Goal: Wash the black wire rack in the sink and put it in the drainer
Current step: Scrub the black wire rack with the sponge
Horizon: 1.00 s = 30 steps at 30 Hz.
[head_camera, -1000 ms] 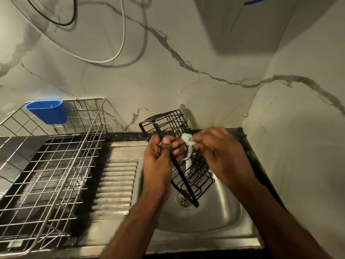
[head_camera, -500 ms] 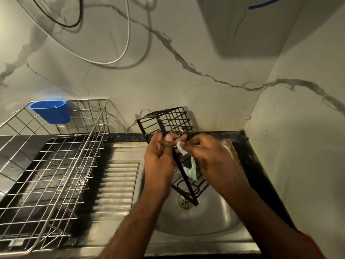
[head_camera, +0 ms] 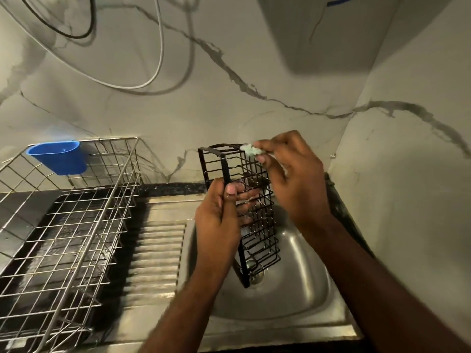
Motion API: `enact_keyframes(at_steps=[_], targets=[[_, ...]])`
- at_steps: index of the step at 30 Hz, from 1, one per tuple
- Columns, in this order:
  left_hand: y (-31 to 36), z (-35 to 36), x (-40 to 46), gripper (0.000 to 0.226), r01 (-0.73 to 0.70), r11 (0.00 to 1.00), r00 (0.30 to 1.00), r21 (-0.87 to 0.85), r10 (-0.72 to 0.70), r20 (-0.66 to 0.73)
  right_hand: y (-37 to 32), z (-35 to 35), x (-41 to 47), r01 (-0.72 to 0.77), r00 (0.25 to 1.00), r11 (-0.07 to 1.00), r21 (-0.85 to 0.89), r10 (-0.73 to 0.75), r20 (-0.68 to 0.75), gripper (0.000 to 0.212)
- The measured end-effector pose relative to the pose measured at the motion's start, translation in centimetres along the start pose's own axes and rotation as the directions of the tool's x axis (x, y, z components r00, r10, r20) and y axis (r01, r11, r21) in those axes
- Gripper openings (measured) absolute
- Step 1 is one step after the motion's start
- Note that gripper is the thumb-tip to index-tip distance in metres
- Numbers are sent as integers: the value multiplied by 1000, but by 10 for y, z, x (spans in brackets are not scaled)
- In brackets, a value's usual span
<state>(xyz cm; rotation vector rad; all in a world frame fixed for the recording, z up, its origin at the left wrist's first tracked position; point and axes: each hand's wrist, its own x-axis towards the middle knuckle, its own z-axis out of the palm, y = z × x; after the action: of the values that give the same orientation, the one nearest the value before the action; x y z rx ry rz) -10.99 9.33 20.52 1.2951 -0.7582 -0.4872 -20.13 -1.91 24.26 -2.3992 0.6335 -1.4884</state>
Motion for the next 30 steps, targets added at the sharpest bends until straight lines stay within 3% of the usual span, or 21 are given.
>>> enact_keyframes(at_steps=[3,6,11,16,19,22,26,30], targets=[[1,0,1,26,-96,994,994,47,98,-46,-4,5,-9,18,999,1000,-23,-17,34,21],[-2,-3,7,31,-113,992,987,51,118,-107,-3,5,-29,7,987,999,-36,-2,158,18],[-8,-10,19,30,-65,996,991,-64,57,-118,4,8,-59,63,942,997,-35,-48,332,18],[-5,-11,25,30,-24,991,987,-129,3,-159,19,7,-76,-43,871,999,23,26,491,18],[-5,-11,31,30,-11,986,984,-169,-19,-175,24,2,-75,34,827,999,-2,-27,561,16],[-4,-10,38,31,7,975,982,-221,-49,-184,16,-4,-67,52,847,998,-21,-33,531,14],[-4,-2,40,29,-19,969,977,-245,-34,-209,-4,0,-52,-39,938,998,54,18,347,18],[-4,5,38,28,-69,971,977,-231,20,-210,-19,14,-54,104,921,989,-109,-55,385,35]])
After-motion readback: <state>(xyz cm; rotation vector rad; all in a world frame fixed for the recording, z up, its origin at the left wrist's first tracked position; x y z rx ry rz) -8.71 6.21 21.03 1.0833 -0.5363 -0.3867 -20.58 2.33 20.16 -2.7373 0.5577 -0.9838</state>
